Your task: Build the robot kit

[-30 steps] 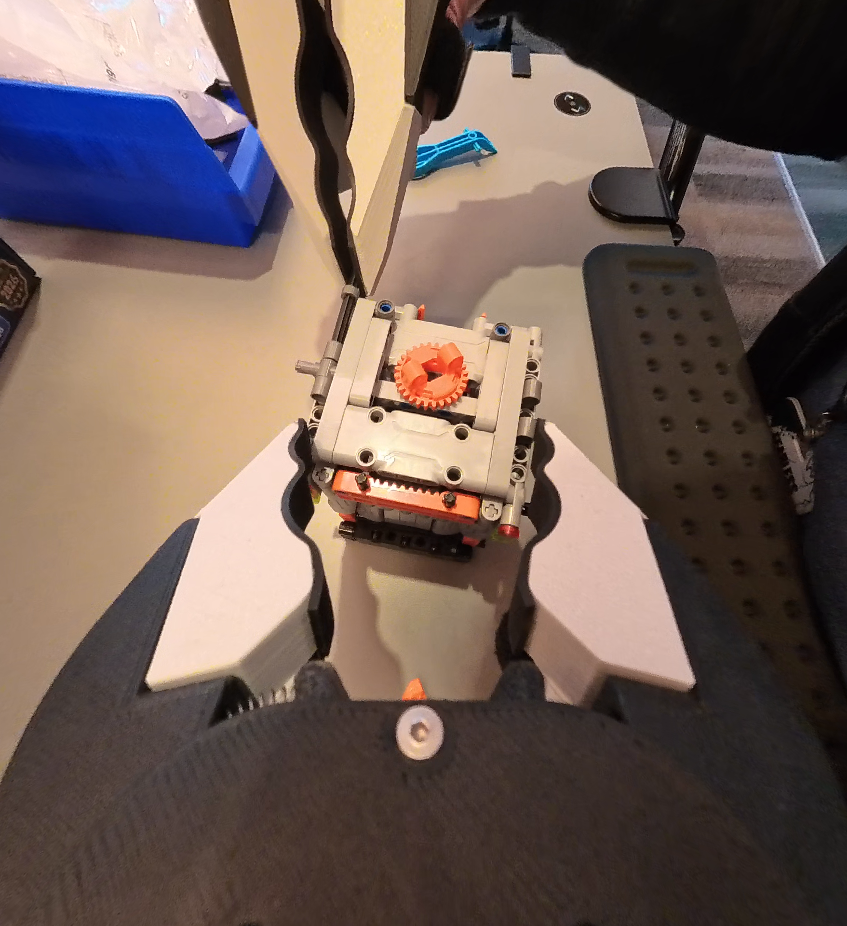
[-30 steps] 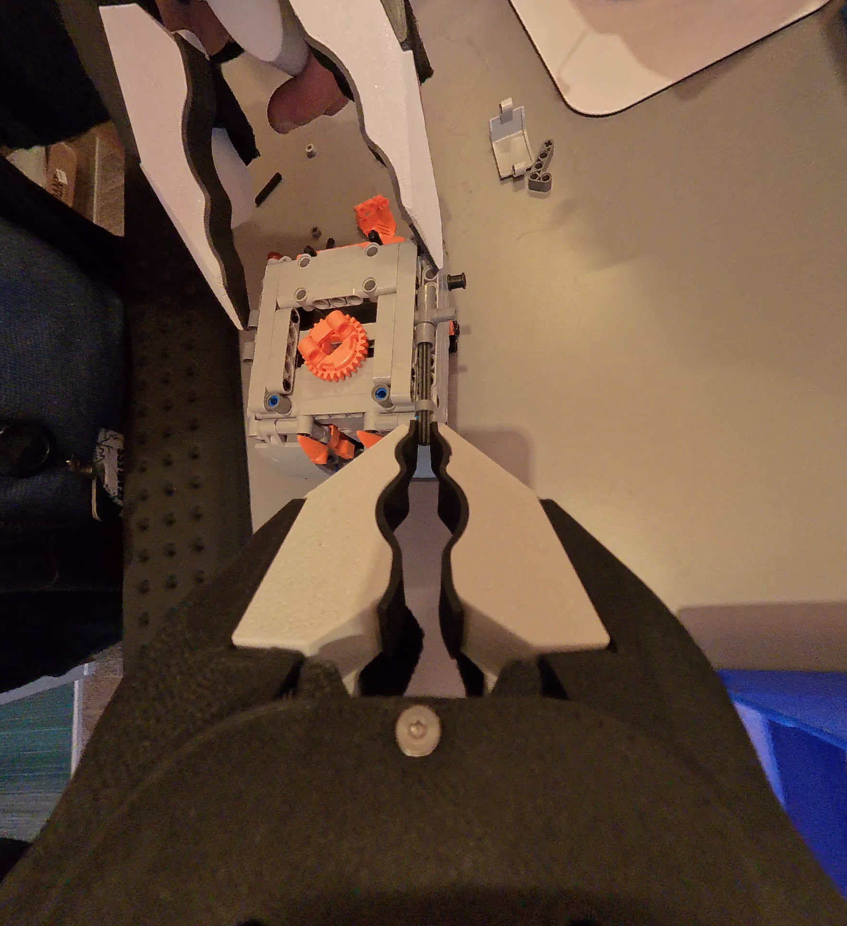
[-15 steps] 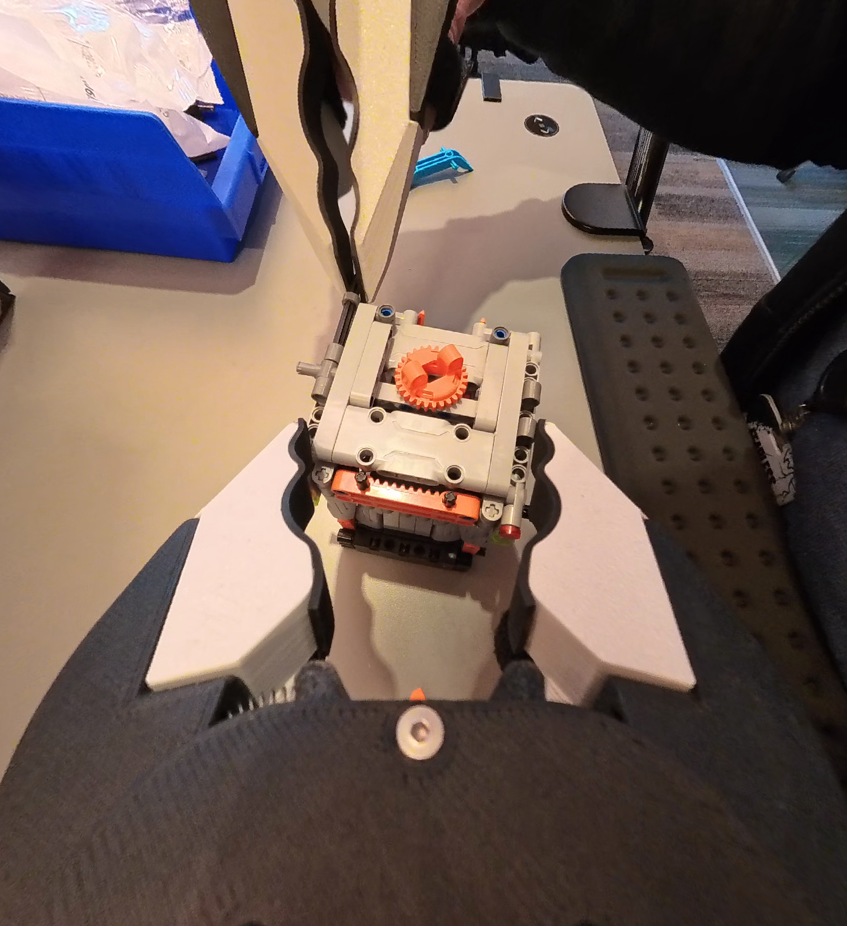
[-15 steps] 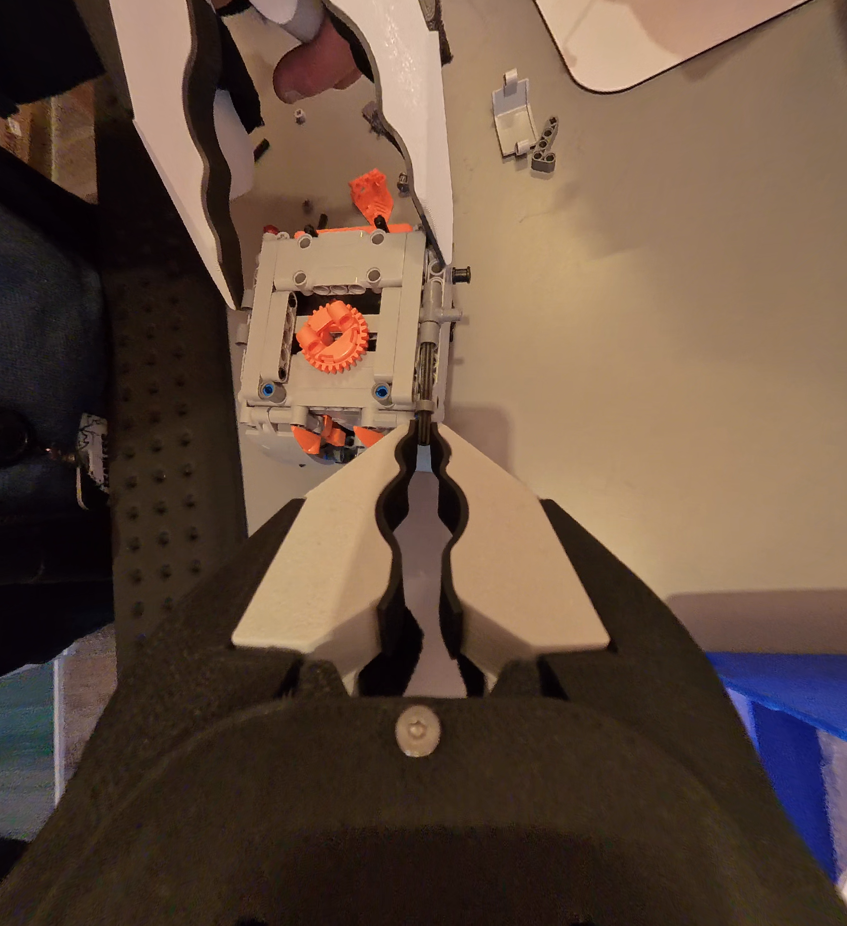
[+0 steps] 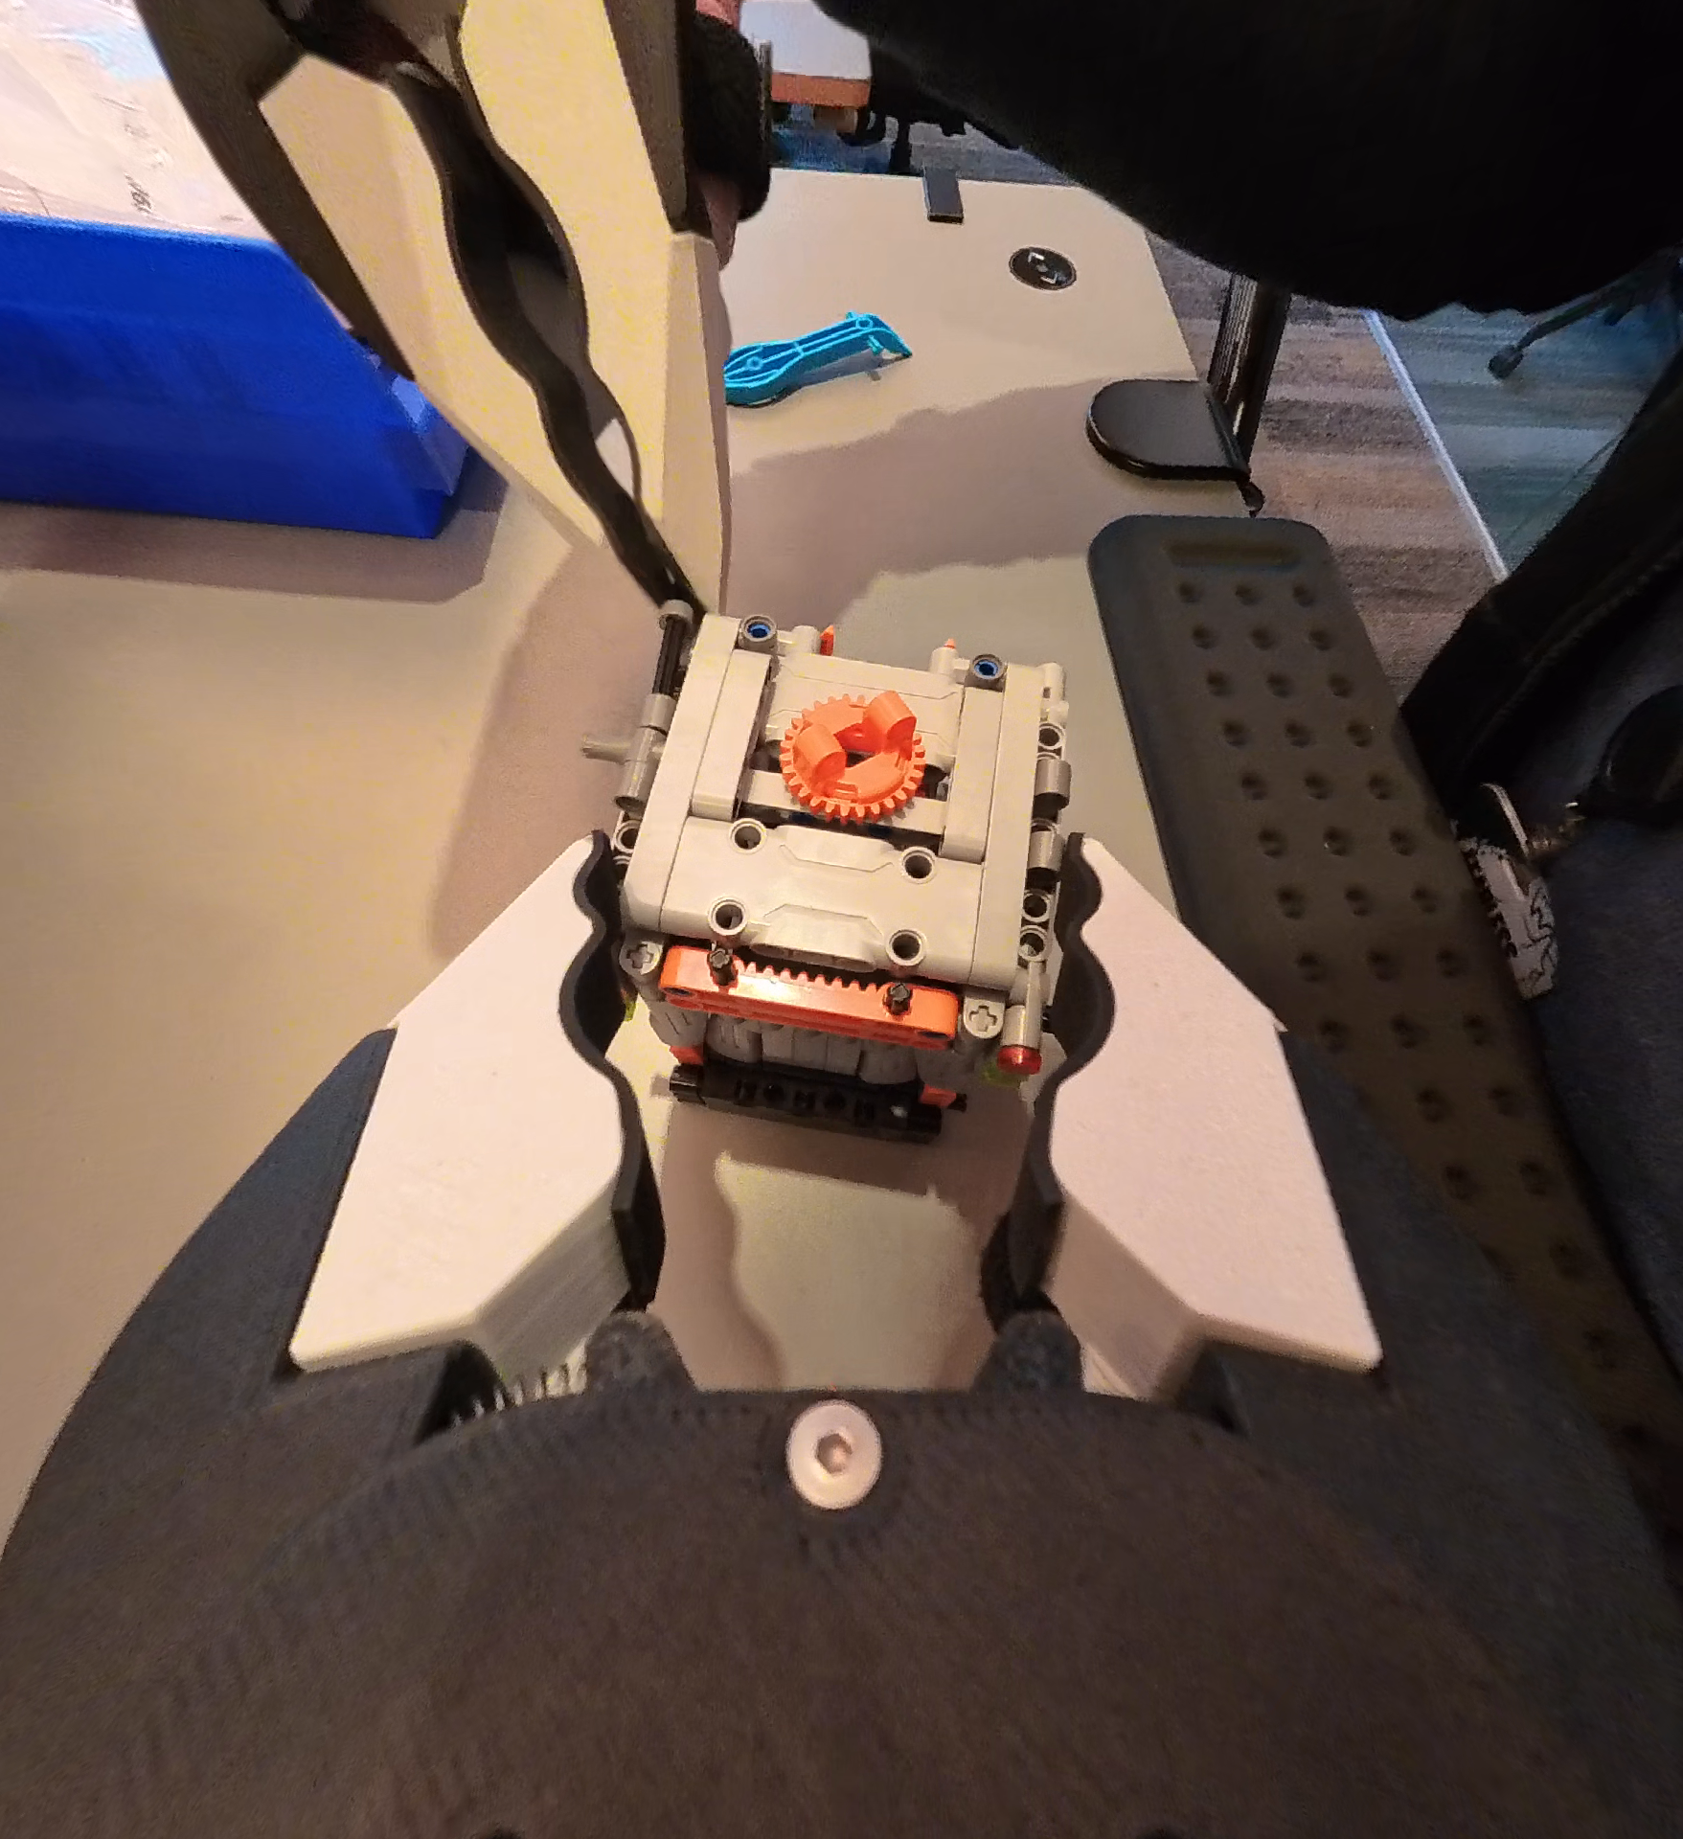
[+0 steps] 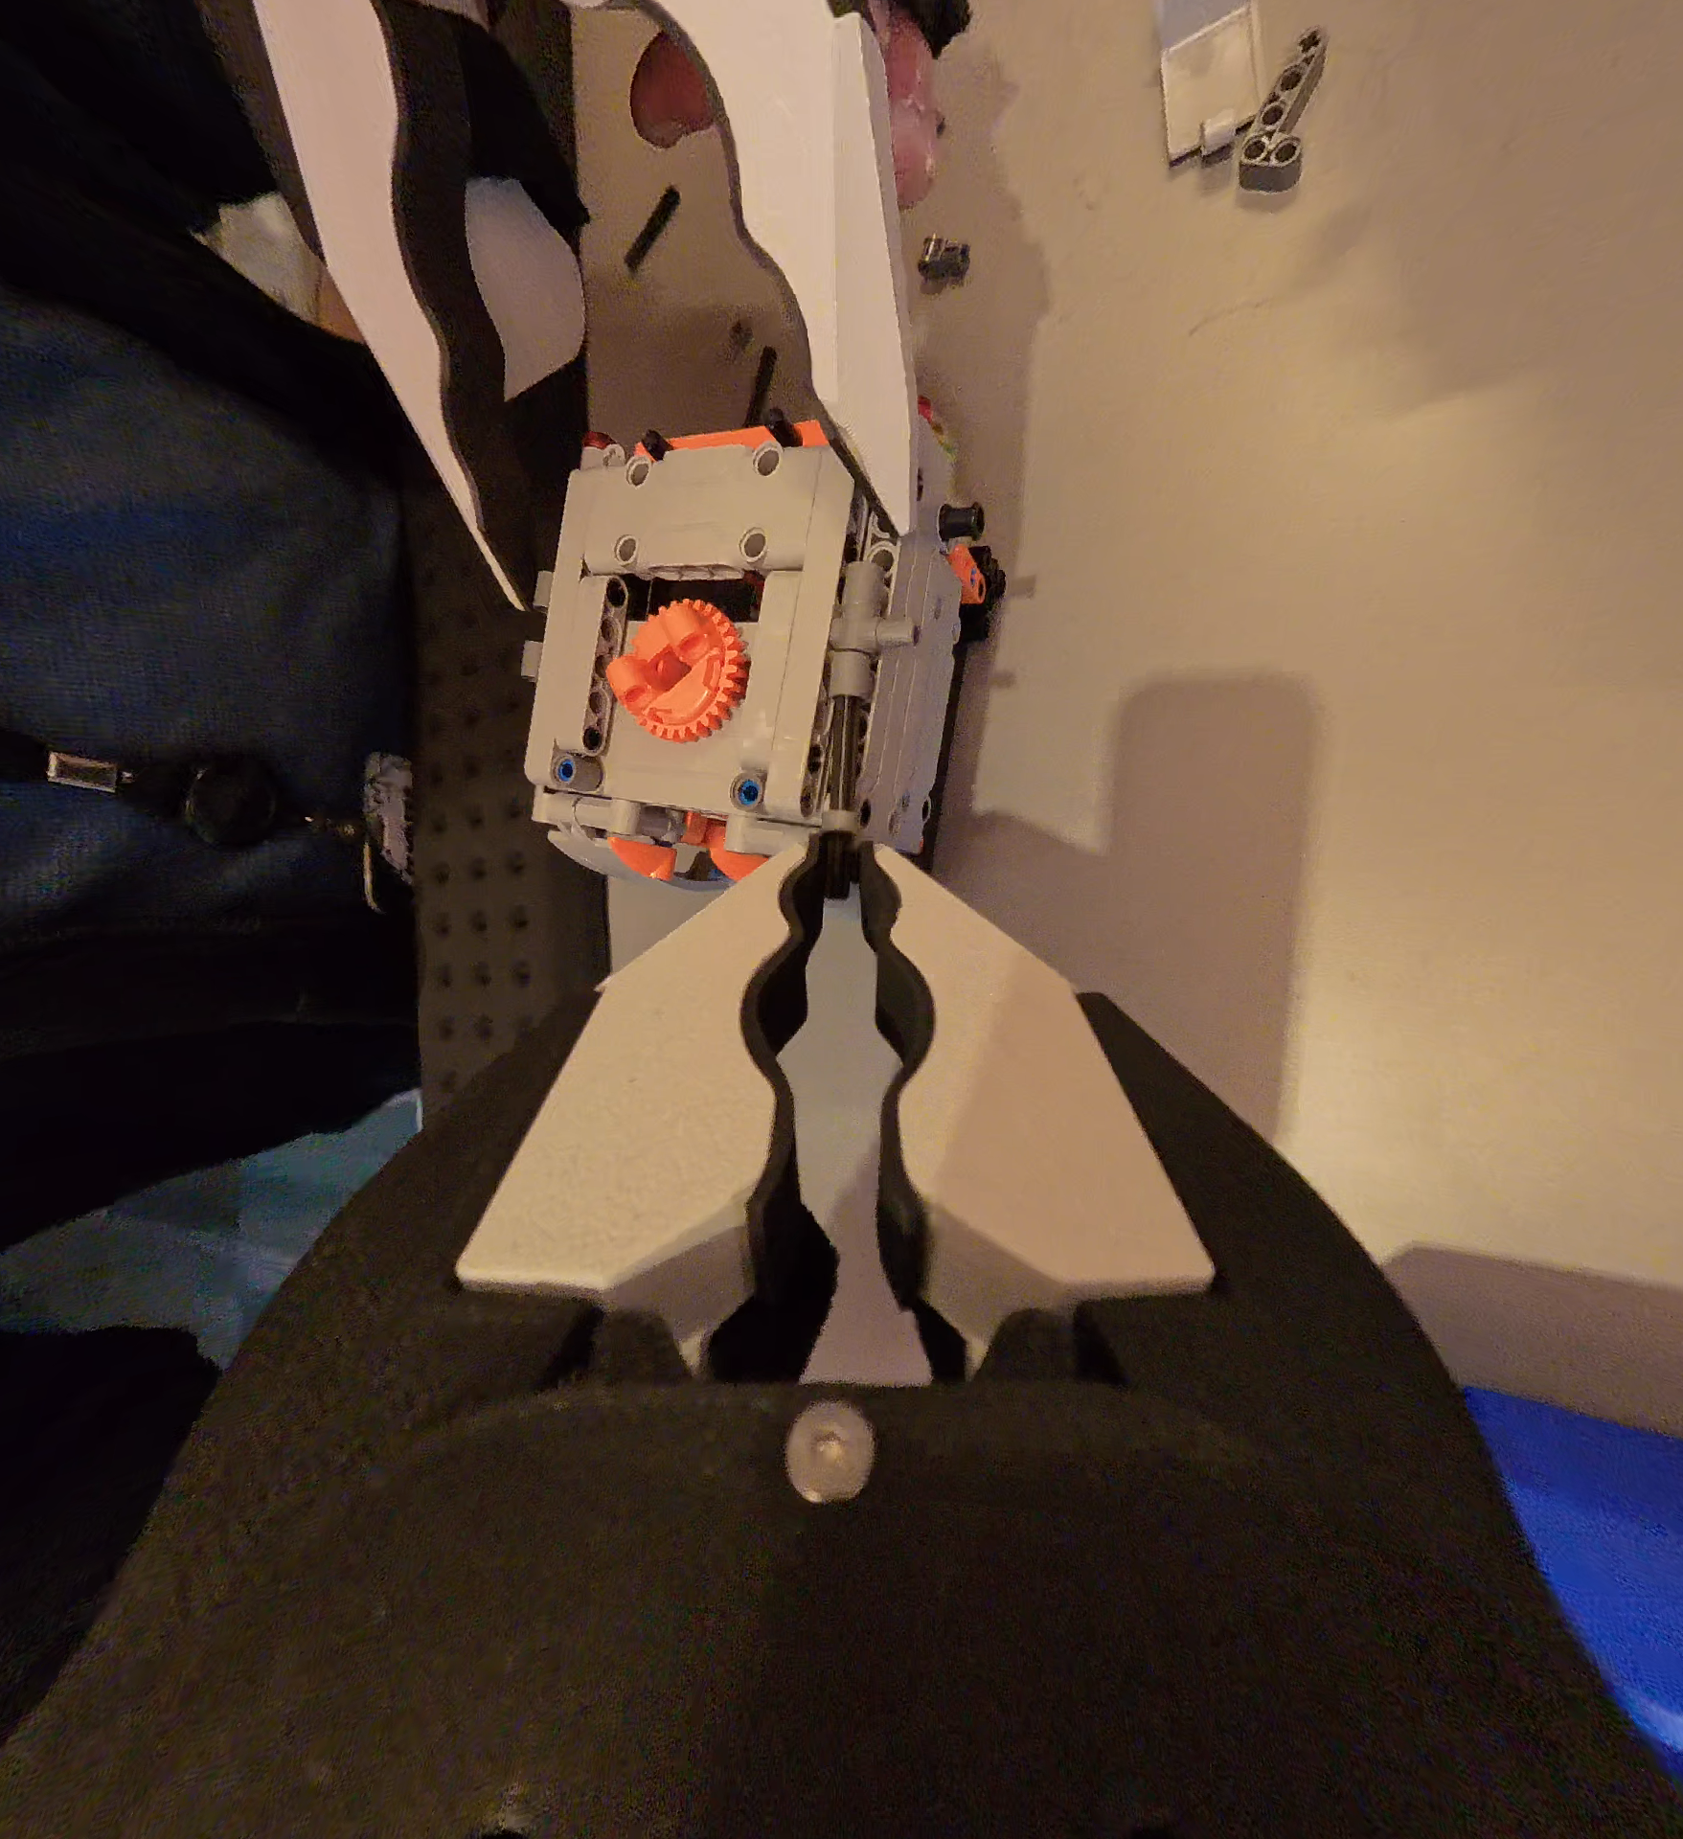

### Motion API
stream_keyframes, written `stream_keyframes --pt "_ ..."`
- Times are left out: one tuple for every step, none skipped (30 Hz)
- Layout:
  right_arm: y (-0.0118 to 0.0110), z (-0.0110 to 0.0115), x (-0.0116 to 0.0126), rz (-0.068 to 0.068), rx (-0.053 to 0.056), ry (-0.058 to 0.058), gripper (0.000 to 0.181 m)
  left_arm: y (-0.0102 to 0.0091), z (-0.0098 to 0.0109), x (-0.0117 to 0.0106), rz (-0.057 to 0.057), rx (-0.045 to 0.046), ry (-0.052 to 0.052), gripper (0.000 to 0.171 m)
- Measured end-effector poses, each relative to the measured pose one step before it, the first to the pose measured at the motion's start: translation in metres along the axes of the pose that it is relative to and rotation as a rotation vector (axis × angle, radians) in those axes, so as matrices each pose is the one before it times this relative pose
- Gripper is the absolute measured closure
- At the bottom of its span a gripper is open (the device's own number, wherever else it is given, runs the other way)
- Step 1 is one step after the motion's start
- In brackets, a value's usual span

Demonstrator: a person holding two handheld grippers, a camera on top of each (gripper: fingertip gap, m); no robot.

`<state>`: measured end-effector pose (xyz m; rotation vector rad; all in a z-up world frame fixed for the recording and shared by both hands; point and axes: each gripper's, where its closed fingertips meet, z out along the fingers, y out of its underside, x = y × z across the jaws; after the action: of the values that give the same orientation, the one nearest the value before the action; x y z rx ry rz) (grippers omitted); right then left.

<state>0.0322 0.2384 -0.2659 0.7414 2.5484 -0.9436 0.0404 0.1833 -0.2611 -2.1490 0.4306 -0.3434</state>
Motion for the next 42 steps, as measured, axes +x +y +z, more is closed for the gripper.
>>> stream_keyframes --pt "-0.00059 0.00051 -0.00055 -0.0174 -0.0144 0.0031 0.178 0.00013 0.00004 0.00036 0.0044 -0.00121 0.0012 0.086" --pt "-0.00058 -0.00003 0.00021 -0.0031 -0.0013 0.0009 0.177 0.00018 -0.00017 0.00033 0.0026 0.00258 -0.0006 0.086" --pt "-0.00003 -0.00052 0.00135 0.0122 0.0088 0.0025 0.175 -0.0002 -0.00006 -0.00004 -0.005 0.0063 -0.0006 0.086" --pt "0.00013 -0.00051 0.00122 0.0152 0.0173 0.0026 0.171 -0.00002 -0.00008 -0.00017 -0.0009 0.0058 -0.0004 0.086" --pt "0.00001 -0.00065 -0.00055 0.0076 0.0236 -0.001 0.169 -0.00025 -0.00003 -0.00027 -0.0026 0.00376 -0.0006 0.086" --pt "0.00106 -0.00071 -0.0006 0.0023 0.0216 0.0074 0.168 -0.00024 0.00012 -0.00029 -0.0031 0.00128 -0.0011 0.086" --pt "0.0016 -0.00107 0.00135 0.0055 0.0171 0.0229 0.165 -0.00007 -0.00003 -0.00011 0.0001 -0.00021 -0.0014 0.086" --pt "0.00103 -0.00163 0.00134 0.0044 0.0207 0.0231 0.164 0.00006 -0.00003 0.00003 -0.0004 0.00091 -0.0005 0.086" --pt "-0.00019 -0.00196 -0.00006 0.0028 0.0277 0.0135 0.164 0.00003 -0.00004 0.00001 -0.0001 0.00127 0.0002 0.086" --pt "-0.00067 -0.00211 -0.00072 0.0021 0.0272 0.0088 0.164 0.00002 -0.00009 0.0 0.0003 0.00033 0.0005 0.086" --pt "-0.00114 -0.00182 -0.00067 -0.0088 0.0232 0.0122 0.167 -0.00011 0.00007 -0.00012 -0.0002 -0.00084 0.0005 0.086" --pt "-0.00087 -0.00168 -0.00024 -0.0139 0.0208 0.0179 0.171 -0.00003 0.00001 -0.00011 0.0007 -0.00251 0.0007 0.086" --pt "0.00072 -0.00159 -0.00016 -0.0002 0.0113 0.0133 0.173 0.00008 -0.00002 -0.00002 0.0011 -0.00343 0.0009 0.086" --pt "0.0017 -0.00087 0.00001 0.0032 0.0053 0.0083 0.174 0.00003 -0.00005 -0.00017 0.0 -0.00279 0.0005 0.086" --pt "-0.00002 -0.00017 0.00066 -0.0075 0.0147 0.0114 0.178 -0.00009 0.00002 -0.00009 -0.002 -0.00087 0.0005 0.086" --pt "-0.00093 0.00053 -0.00006 -0.0039 0.0157 0.0011 0.181 -0.00009 0.00006 -0.00007 -0.0002 0.00038 0.0004 0.086" --pt "-0.00048 0.00124 0.00014 0.0024 0.007 -0.0012 0.181 0.00009 -0.00003 -0.00002 0.0004 0.00045 0.0004 0.086" --pt "-0.00143 0.00062 0.0004 -0.0063 0.0094 0.0038 0.181 -0.00005 -0.00006 -0.00011 -0.0008 -0.00052 -0.0003 0.086" --pt "-0.00238 0.00049 -0.00247 -0.0142 0.0113 -0.0071 0.181 -0.00005 -0.00007 -0.00033 -0.0021 -0.00065 -0.0009 0.086" --pt "-0.00119 0.00146 -0.00118 -0.0126 -0.0031 0.0005 0.181 0.00003 0.00017 0.00013 0.002 -0.00002 0.0001 0.086" --pt "-0.0007 0.00243 0.0001 -0.0042 -0.0096 0.0062 0.181 -0.00015 0.00031 0.00016 0.0011 0.00089 0.0001 0.086" --pt "-0.001 0.00225 -0.00127 -0.0045 -0.0103 -0.0021 0.181 -0.00022 0.00055 0.00017 0.0012 0.00006 -0.0001 0.086" --pt "-0.00084 0.00102 -0.00066 -0.0152 -0.0116 0.0055 0.181 0.00005 0.00037 0.00053 0.0043 -0.00113 0.0012 0.086" --pt "-0.00032 -0.00008 0.00052 -0.0075 -0.0093 0.0087 0.181 0.00003 -0.00015 0.00015 0.0036 -0.00124 -0.0011 0.086" --pt "-0.00016 0.00003 0.0005 0.0064 -0.0044 -0.0004 0.181 -0.00021 0.00007 -0.00044 -0.0065 0.00085 -0.0007 0.086" --pt "-0.00127 0.00071 0.0001 0.0034 0.0063 -0.004 0.181 -0.0001 0.0001 -0.00009 0.0006 0.00033 0.0 0.086" --pt "-0.00236 0.00215 -0.00043 0.0014 0.0119 -0.0045 0.181 0.0 0.00013 0.0001 0.0004 0.00046 0.0003 0.086" --pt "-0.00122 0.00258 -0.00125 0.0042 0.0023 -0.0074 0.181 -0.0001 0.00087 0.00113 0.0056 -0.00295 0.0047 0.086" --pt "-0.00099 0.00022 0.00017 -0.0045 0.0027 0.0035 0.181 0.00018 0.00069 0.00217 0.0188 -0.00765 0.0024 0.087" --pt "-0.00092 -0.0002 0.00139 -0.0023 0.003 0.0063 0.181 -0.00025 -0.00002 -0.00039 -0.0075 -0.00565 -0.0021 0.087" --pt "-0.00167 0.00104 0.00045 0.0056 0.0075 -0.0051 0.181 -0.00028 -0.00011 -0.00107 -0.0086 0.00361 -0.0007 0.087" --pt "-0.00175 0.0009 -0.0003 0.0031 0.0134 -0.0056 0.181 0.00012 -0.00026 0.0 0.0018 0.00541 0.0048 0.087" --pt "-0.00032 0.00029 0.00032 0.0057 0.0075 0.0024 0.181 0.00001 0.00008 -0.00004 0.0015 0.00042 0.0021 0.087" --pt "0.00034 -0.00128 -0.00005 0.0073 0.009 0.0019 0.181 -0.00009 0.00009 -0.00013 -0.0008 -0.00368 -0.0009 0.087" --pt "0.00117 -0.00239 0.00013 0.0081 0.0099 0.0007 0.181 0.00006 0.00007 -0.00006 0.0044 -0.00428 -0.0042 0.087" --pt "0.00258 -0.0034 0.00134 0.007 0.0047 0.007 0.181 0.0001 -0.0005 -0.00028 -0.0012 -0.00242 -0.0041 0.087" --pt "0.00268 -0.00385 0.00183 0.0059 0.0045 0.0076 0.181 0.0004 -0.00064 -0.00023 0.0004 -0.00057 -0.003 0.087" --pt "0.00173 -0.00321 -0.00052 0.012 0.0078 -0.0098 0.181 0.00027 -0.00037 -0.00029 0.0014 -0.00133 -0.0024 0.087" --pt "0.00145 -0.001 -0.00246 0.0072 0.0021 -0.0184 0.181 -0.00021 0.00016 0.00006 0.0011 -0.00143 -0.0008 0.087" --pt "0.00248 0.00137 -0.00065 -0.0056 -0.0103 0.0003 0.179 0.0 0.00043 0.00019 0.0038 -0.00292 0.0003 0.087" --pt "0.00315 0.00194 0.00067 -0.0061 -0.0172 0.0088 0.177 -0.00012 0.0003 0.00013 0.0048 -0.0048 0.0002 0.087" --pt "0.00125 0.00132 0.00076 -0.0055 -0.0043 0.008 0.18 -0.00009 0.0002 -0.00024 0.0014 -0.00367 0.0014 0.087"
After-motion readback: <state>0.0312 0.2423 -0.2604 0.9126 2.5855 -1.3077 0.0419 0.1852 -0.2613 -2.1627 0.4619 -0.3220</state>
